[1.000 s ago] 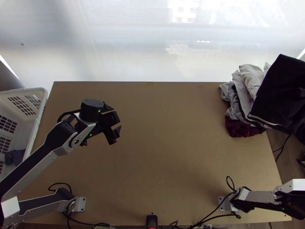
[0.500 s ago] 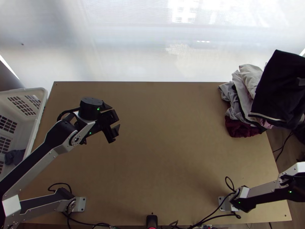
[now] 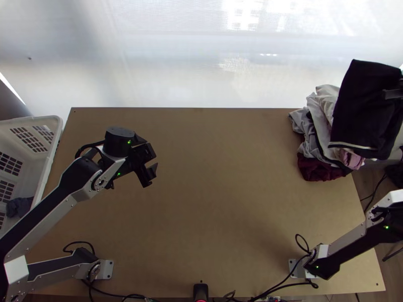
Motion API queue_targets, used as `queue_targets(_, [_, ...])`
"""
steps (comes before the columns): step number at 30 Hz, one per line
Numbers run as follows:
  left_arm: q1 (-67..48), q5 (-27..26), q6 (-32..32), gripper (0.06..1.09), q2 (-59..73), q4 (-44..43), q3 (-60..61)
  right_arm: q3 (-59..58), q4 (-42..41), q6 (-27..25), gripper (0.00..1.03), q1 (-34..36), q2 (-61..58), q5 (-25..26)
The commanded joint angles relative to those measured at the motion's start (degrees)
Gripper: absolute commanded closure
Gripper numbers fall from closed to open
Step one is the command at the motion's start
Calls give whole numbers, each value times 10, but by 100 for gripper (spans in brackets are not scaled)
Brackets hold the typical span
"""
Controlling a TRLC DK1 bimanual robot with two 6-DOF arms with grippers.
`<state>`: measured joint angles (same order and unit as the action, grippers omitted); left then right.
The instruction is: Fold the t-shirt
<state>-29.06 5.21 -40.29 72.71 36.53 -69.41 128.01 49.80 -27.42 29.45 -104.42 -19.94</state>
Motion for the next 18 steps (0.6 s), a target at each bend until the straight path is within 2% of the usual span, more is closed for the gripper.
queue_targets(1, [10,1,3,10,1,0,1,24,-8,3,100,-18,-54,8])
queue_targets(18, [34,1,11,10,-24,10,27,44,-86,3,100,-44,-158,47])
